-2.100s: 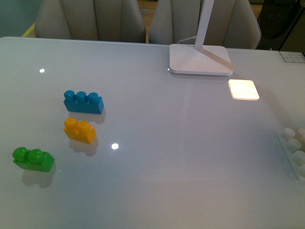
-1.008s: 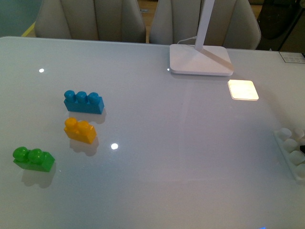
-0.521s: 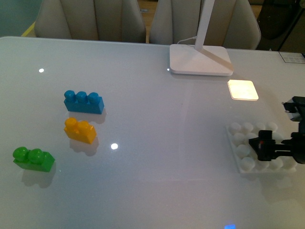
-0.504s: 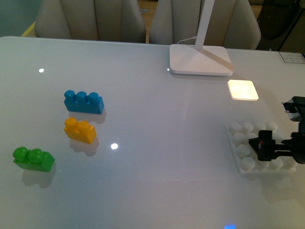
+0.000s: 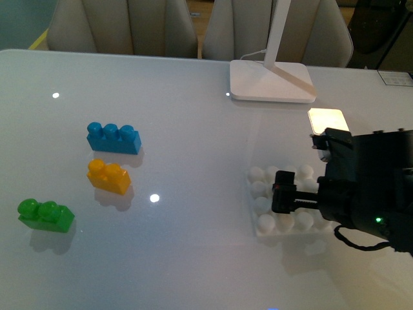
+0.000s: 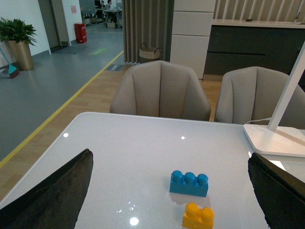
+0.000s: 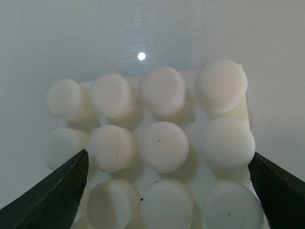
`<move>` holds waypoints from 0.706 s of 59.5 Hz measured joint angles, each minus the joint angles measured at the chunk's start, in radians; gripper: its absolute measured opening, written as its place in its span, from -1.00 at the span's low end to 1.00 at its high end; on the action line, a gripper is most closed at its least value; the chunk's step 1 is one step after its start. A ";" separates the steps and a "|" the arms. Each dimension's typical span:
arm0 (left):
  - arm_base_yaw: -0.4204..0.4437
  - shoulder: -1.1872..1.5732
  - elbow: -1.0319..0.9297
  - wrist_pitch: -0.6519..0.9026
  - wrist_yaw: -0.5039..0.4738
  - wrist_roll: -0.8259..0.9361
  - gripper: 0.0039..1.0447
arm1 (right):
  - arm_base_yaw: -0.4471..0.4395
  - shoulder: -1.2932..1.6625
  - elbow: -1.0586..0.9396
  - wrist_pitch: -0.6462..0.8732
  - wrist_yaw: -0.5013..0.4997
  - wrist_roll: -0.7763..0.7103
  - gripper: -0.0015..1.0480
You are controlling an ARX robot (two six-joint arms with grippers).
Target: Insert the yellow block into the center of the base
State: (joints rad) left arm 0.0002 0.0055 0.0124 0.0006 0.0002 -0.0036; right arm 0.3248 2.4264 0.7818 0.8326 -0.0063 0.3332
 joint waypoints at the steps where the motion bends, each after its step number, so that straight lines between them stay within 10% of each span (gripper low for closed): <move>1: 0.000 0.000 0.000 0.000 0.000 0.000 0.86 | 0.014 0.002 0.007 -0.004 0.008 0.013 0.83; 42: 0.000 0.000 0.000 0.000 0.000 0.000 0.86 | 0.304 0.093 0.332 -0.240 0.234 0.490 0.83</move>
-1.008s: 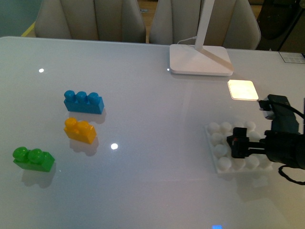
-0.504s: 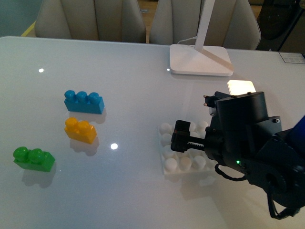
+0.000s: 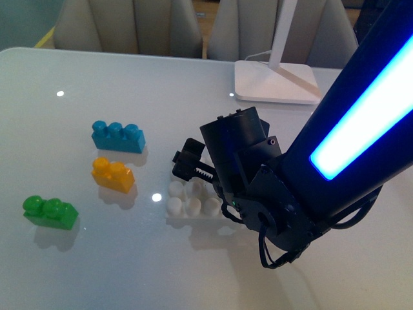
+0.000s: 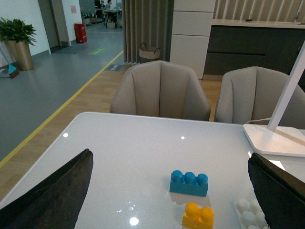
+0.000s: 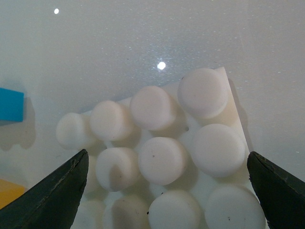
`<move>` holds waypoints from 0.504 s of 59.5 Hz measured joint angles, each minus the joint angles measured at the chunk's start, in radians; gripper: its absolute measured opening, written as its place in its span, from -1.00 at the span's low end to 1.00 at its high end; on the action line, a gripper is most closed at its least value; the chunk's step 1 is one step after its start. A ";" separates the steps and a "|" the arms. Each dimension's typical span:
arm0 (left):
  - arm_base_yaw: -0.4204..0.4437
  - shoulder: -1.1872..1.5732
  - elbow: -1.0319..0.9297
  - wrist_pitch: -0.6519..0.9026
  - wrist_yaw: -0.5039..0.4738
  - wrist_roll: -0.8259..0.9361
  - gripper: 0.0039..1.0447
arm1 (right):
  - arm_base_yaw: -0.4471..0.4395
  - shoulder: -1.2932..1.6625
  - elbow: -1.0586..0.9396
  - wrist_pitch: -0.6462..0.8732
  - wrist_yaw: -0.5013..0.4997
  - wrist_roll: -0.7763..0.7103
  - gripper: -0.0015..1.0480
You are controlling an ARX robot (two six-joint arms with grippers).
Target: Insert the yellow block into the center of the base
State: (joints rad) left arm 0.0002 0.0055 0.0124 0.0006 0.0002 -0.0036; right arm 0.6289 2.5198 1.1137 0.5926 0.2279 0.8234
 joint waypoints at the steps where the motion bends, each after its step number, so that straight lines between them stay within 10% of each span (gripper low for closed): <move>1: 0.000 0.000 0.000 0.000 0.000 0.000 0.86 | 0.003 0.004 0.011 -0.010 0.000 0.007 0.83; 30: 0.000 0.000 0.000 0.000 0.000 0.000 0.86 | 0.041 0.063 0.220 -0.156 -0.014 0.029 0.83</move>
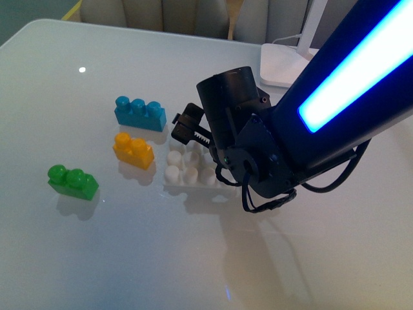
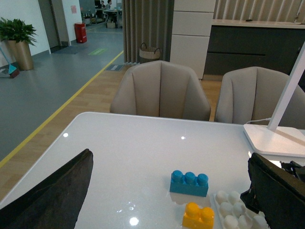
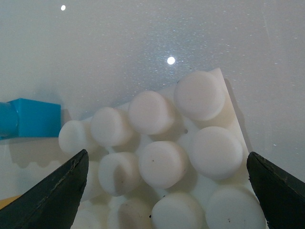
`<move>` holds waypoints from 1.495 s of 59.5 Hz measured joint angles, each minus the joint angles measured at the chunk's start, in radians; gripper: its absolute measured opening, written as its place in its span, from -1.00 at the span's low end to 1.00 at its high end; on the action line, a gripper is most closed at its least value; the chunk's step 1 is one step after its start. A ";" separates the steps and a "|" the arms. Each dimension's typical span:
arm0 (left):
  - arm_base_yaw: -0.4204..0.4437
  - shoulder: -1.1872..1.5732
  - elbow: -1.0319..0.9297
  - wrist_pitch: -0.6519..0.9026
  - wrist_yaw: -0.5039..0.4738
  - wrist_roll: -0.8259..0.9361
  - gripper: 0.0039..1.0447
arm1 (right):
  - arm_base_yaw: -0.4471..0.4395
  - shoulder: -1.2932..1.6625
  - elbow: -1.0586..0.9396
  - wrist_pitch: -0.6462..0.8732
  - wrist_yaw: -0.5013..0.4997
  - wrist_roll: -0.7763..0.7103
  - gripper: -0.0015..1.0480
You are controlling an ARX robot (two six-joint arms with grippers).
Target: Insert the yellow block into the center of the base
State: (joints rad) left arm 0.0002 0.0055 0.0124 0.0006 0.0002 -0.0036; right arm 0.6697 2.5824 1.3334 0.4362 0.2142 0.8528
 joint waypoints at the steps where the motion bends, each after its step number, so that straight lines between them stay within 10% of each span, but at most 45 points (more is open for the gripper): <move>1: 0.000 0.000 0.000 0.000 0.000 0.000 0.86 | 0.000 0.001 0.002 0.000 -0.001 0.000 0.83; 89: 0.000 0.000 0.000 0.000 0.000 0.000 0.86 | -0.126 -0.400 -0.528 0.324 -0.147 -0.078 0.83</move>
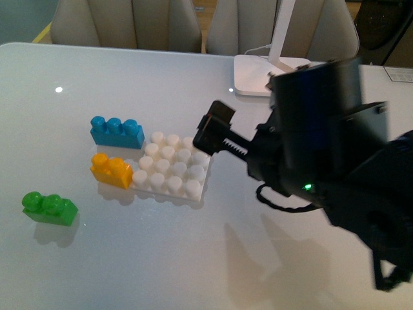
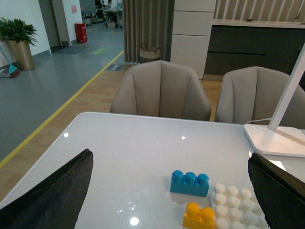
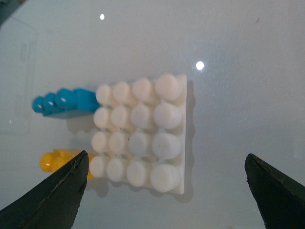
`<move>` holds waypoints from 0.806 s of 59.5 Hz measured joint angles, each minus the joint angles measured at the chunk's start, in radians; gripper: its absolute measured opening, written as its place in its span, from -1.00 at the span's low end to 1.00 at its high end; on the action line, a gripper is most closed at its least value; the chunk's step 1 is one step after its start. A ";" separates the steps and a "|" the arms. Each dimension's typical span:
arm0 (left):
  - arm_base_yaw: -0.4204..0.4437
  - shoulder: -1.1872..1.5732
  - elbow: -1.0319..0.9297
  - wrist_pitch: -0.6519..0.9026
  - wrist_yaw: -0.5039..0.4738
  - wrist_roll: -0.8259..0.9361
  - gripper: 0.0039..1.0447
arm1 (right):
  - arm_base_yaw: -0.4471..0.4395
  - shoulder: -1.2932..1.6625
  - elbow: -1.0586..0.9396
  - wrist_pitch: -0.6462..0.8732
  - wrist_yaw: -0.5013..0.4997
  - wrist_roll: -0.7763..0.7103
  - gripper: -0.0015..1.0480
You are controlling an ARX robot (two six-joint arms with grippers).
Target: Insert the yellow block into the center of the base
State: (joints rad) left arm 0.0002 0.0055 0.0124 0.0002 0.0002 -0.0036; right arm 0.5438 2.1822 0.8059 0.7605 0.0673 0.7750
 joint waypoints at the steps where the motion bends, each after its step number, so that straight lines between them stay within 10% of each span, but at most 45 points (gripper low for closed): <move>1: 0.000 0.000 0.000 0.000 0.000 0.000 0.86 | -0.012 -0.023 -0.017 0.005 -0.008 -0.010 0.83; 19: 0.000 0.000 0.000 0.000 0.000 0.000 0.86 | -0.224 -0.480 -0.292 0.002 -0.233 -0.168 0.83; 36: 0.000 0.000 0.000 0.000 0.000 0.000 0.86 | -0.500 -1.198 -0.428 -0.360 -0.481 -0.259 0.83; 48: 0.000 0.000 0.000 0.000 0.000 0.000 0.86 | -0.545 -1.500 -0.570 -0.305 -0.069 -0.653 0.19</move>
State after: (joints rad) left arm 0.0002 0.0055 0.0124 0.0002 -0.0002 -0.0036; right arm -0.0010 0.6823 0.2363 0.4553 -0.0013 0.1223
